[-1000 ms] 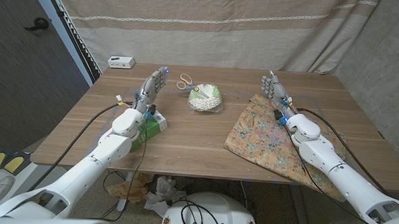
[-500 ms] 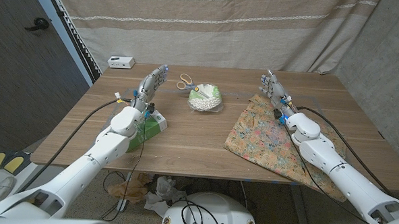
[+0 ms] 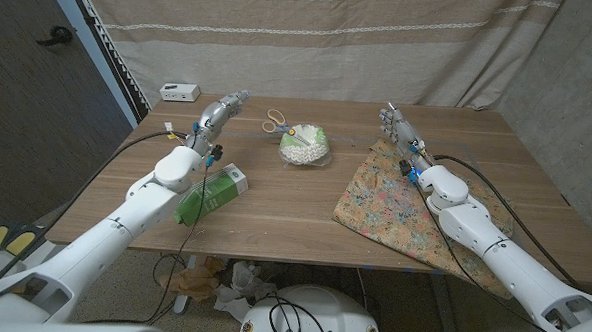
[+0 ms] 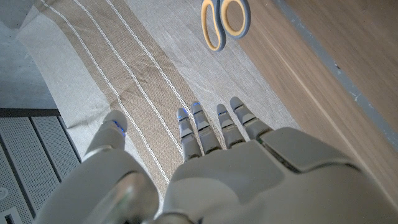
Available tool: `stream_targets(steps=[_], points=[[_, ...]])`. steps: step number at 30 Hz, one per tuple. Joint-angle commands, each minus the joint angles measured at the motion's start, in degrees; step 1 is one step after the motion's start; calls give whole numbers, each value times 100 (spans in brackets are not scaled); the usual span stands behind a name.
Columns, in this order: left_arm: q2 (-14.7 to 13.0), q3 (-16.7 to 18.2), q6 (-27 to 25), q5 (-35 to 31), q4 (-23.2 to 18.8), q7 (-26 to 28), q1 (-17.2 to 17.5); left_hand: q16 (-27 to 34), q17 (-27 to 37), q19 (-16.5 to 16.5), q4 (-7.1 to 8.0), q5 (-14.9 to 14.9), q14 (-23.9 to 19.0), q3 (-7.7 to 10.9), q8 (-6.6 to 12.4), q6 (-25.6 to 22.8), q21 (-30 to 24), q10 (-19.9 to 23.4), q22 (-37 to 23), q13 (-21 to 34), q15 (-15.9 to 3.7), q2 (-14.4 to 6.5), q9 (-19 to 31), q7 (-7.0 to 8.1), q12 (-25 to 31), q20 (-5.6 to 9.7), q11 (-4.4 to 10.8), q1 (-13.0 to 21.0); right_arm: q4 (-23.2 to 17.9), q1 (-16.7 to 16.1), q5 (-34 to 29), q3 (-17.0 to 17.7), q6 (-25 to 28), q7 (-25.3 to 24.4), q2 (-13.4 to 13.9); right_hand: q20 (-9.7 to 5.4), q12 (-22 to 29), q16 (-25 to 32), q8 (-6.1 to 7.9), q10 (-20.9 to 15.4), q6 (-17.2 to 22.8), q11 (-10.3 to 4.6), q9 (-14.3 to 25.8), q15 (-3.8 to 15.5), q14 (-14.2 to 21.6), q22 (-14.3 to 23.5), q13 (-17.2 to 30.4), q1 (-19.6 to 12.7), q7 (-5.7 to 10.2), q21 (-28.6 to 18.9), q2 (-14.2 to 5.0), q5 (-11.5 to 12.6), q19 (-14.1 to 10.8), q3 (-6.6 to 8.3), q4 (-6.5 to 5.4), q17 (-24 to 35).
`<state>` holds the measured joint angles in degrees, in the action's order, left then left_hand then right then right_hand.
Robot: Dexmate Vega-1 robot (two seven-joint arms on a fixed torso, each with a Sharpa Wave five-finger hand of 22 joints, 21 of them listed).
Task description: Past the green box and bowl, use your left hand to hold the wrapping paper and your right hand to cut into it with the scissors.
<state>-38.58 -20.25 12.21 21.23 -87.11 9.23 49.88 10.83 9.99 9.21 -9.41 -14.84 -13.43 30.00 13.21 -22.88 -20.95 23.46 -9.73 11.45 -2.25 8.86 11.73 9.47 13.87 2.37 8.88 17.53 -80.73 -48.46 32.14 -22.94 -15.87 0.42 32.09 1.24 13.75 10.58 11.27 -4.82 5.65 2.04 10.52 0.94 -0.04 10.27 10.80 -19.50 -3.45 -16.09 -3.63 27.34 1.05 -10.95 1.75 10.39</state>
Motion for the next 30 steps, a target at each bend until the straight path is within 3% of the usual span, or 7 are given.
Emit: stream_targets(steps=[1,13,19,27,30], points=[[-370,-84,-469,-511,-364,133,-155,36,21,57,-2,-32,-63,8,79,-158,41,132,-23,18,-589,6,-7,20,53,41,-2,47,77,59,-169,4,-79,-110,14,4,-1,2,19,-13,59,-7,12,4,-22,21,9,-70,25,11,-24,35,28,5,43,13],[-578,-336,-927,-1215,-668,120,-523,40,21,92,-12,-73,-94,28,122,-332,100,309,-24,19,-629,-17,-11,46,91,56,60,138,97,7,-154,96,-179,-172,38,19,-8,2,19,-17,60,-16,12,12,-32,20,9,-126,34,46,-41,55,43,18,73,10],[-489,-332,-674,-1252,-584,136,-537,59,24,114,-33,-121,-170,75,138,-447,175,621,-24,40,-711,-31,-14,35,185,62,132,292,-39,-80,-359,122,-182,-377,150,29,-10,2,18,-19,60,-14,12,9,-37,19,9,-141,41,59,-48,61,50,22,81,10],[-740,-338,-868,-1585,-790,26,-643,68,25,132,-41,-139,-215,94,126,-453,209,658,-23,59,-757,-27,-15,57,190,70,134,362,-184,-172,-344,164,-248,-375,184,33,-14,3,18,-21,63,-17,12,13,-43,19,10,-160,36,76,-57,69,52,25,91,9],[-786,-347,-675,-1566,-667,-170,-731,76,30,133,-30,-148,-245,76,109,-441,240,739,-25,74,-758,10,-16,47,216,58,156,366,-217,-198,-314,181,-276,-363,176,36,-14,5,17,-23,61,-10,12,10,-40,19,10,-165,38,81,-59,71,53,25,94,9]])
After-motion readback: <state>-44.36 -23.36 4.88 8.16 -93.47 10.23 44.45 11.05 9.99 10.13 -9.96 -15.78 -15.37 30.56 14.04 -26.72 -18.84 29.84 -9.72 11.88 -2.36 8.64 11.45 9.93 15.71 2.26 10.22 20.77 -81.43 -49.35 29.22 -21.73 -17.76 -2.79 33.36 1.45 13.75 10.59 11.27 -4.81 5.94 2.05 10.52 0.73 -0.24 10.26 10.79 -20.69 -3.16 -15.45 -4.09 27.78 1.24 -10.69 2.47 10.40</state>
